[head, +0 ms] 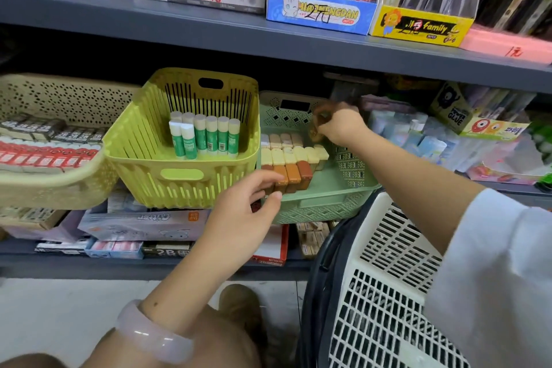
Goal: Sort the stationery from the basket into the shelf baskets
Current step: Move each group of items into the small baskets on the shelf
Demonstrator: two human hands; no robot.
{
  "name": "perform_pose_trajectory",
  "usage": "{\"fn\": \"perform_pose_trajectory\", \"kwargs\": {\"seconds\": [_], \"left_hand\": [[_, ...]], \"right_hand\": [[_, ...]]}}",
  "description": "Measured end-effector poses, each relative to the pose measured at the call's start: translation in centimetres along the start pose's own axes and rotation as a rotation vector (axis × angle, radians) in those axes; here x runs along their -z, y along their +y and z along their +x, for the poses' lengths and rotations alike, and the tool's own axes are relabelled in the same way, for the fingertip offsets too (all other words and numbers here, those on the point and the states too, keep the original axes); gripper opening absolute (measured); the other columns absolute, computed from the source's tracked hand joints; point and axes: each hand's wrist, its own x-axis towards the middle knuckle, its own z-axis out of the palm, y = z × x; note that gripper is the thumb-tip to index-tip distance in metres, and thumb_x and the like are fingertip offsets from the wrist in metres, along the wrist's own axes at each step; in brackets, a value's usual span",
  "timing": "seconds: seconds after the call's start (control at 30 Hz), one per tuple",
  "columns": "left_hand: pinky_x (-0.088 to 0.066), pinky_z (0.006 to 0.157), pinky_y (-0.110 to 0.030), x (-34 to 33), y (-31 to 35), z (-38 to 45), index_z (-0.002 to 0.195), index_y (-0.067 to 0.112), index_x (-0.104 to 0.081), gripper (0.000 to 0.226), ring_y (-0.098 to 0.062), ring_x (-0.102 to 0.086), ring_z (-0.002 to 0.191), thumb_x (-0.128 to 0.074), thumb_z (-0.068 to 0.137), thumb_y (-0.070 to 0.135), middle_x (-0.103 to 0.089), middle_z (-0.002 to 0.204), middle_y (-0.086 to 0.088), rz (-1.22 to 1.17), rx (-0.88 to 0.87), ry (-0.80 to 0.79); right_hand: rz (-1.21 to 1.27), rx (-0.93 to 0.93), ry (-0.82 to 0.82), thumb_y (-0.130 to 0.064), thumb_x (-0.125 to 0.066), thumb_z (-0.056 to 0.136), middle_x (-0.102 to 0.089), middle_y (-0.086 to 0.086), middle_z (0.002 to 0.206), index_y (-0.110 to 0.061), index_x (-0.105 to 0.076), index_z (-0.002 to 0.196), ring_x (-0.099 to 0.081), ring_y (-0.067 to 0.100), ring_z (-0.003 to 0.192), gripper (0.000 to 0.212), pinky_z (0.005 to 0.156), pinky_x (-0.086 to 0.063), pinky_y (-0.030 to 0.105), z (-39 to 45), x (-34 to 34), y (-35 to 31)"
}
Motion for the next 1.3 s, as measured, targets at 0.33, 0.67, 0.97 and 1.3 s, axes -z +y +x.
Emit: {"fn": "perform_pose_trajectory", "kwargs": {"seconds": [0.33,0.67,0.97,1.3], "left_hand": [[-0.039,0.102,-0.029,0.2,-0.2,0.3,0.093,0.050,-0.051,0.022,0.006,-0.047,0.112,-0.048,0.087,0.030,-0.053,0.110,0.031,0.137,-0.008,-0.019],[-0.041,0.099,-0.028,0.1,-0.3,0.5,0.090,0.049,-0.052,0.024,0.006,-0.049,0.109,-0.049,0.088,0.025,-0.055,0.108,0.029,0.133,-0.010,0.009],[-0.038,0.095,-0.023,0.2,-0.3,0.4,0.090,0.048,-0.052,0.027,0.005,-0.050,0.108,-0.049,0.090,0.021,-0.056,0.108,0.027,0.122,-0.021,0.000],[-0.034,0.075,-0.004,0.2,-0.1,0.1,0.089,0.049,-0.051,0.028,0.020,-0.044,0.096,-0.049,0.092,0.021,-0.052,0.100,0.031,0.124,-0.019,-0.012]], "right_hand": [[-0.175,0.015,-0.387,-0.034,-0.030,0.100,-0.049,0.012,0.135,-0.014,-0.046,0.135,-0.050,0.028,0.117,0.043,0.097,-0.039,0.032,1.3,-2.2,0.2],[0.113,-0.019,-0.452,-0.030,-0.035,0.099,-0.054,0.004,0.103,-0.022,-0.054,0.121,-0.050,0.022,0.096,0.030,0.083,-0.038,0.029,1.0,-3.4,0.5],[-0.110,-0.030,-0.400,-0.031,-0.033,0.099,-0.047,0.013,0.135,-0.007,-0.045,0.133,-0.049,0.030,0.117,0.044,0.093,-0.041,0.034,0.3,-1.6,-0.4],[0.208,-0.255,-0.430,-0.002,-0.044,0.091,-0.052,0.011,0.092,-0.001,-0.044,0.089,-0.062,0.022,0.068,0.002,0.068,-0.059,0.033,-2.1,-0.7,0.8]]}}
